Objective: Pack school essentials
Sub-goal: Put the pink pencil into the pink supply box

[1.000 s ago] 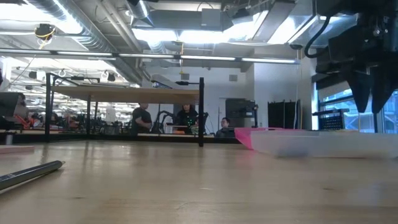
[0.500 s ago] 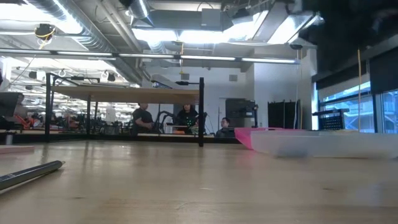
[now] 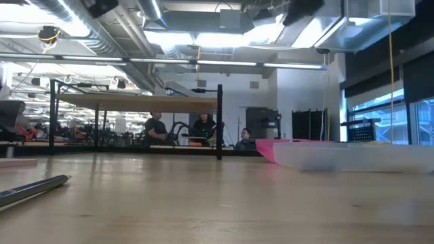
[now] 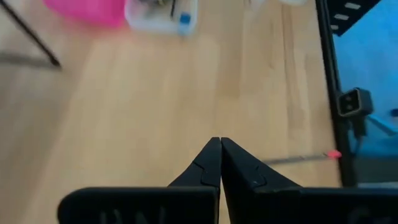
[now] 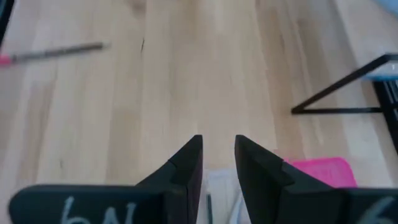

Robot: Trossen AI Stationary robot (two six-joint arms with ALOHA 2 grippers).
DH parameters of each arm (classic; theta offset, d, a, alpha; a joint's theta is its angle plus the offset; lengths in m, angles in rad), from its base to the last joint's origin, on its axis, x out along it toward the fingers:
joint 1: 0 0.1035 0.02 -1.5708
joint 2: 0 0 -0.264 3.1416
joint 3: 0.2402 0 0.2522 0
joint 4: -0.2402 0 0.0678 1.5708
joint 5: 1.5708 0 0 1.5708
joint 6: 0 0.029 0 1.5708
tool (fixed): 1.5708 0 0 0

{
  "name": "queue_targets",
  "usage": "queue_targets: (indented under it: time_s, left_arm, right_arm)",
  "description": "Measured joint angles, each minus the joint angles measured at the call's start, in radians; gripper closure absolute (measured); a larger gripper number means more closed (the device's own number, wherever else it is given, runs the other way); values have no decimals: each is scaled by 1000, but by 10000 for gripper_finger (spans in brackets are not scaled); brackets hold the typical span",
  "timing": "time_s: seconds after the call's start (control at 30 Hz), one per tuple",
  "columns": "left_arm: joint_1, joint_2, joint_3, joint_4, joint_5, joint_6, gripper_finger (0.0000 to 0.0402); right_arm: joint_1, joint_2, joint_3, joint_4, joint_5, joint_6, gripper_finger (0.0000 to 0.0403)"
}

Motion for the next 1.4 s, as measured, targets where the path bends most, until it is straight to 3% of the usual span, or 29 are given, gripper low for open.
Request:
queue_targets:
  time_s: [0.3,0.4,0.47,0.7,0.93,1.13,1.4]
  left_arm:
    - [-119,4,0,-208,134,-561,401]
    - [-159,4,0,-270,198,-816,401]
    - [-187,4,0,-274,207,-907,401]
    - [-252,4,0,-270,137,-920,401]
    - [-292,4,0,-269,133,-920,401]
    - [-297,4,0,-298,115,-1017,401]
    - [-296,4,0,-354,53,-1019,401]
  right_arm:
    - [0,145,245,-6,5,106,307]
    - [-1,179,292,-6,-38,162,307]
    - [-3,207,321,-7,-56,239,307]
    - [6,275,368,6,-57,429,307]
    - [49,343,398,64,-57,516,307]
    - [81,404,398,145,-56,634,307]
    - [115,463,397,176,-73,847,307]
